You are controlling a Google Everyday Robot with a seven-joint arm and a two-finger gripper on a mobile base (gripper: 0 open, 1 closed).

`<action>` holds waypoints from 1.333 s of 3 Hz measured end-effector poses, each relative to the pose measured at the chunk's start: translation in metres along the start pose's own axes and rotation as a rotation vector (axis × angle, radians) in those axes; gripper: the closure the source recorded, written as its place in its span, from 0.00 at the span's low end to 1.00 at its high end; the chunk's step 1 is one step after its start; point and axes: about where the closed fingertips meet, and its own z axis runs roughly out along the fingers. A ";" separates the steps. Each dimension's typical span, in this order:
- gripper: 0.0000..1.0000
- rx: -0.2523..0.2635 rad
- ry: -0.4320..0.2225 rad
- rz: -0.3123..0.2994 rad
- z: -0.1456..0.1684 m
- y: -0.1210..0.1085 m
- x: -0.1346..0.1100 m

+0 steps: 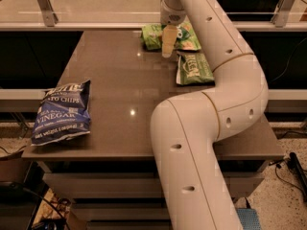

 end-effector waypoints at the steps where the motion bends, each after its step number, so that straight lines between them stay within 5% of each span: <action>1: 0.00 0.051 -0.013 0.011 0.002 -0.013 0.001; 4: 0.00 0.056 -0.004 0.046 0.030 -0.017 0.008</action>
Offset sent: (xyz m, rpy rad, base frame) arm 0.1002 -0.0208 0.0388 0.0279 -0.0680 -0.0492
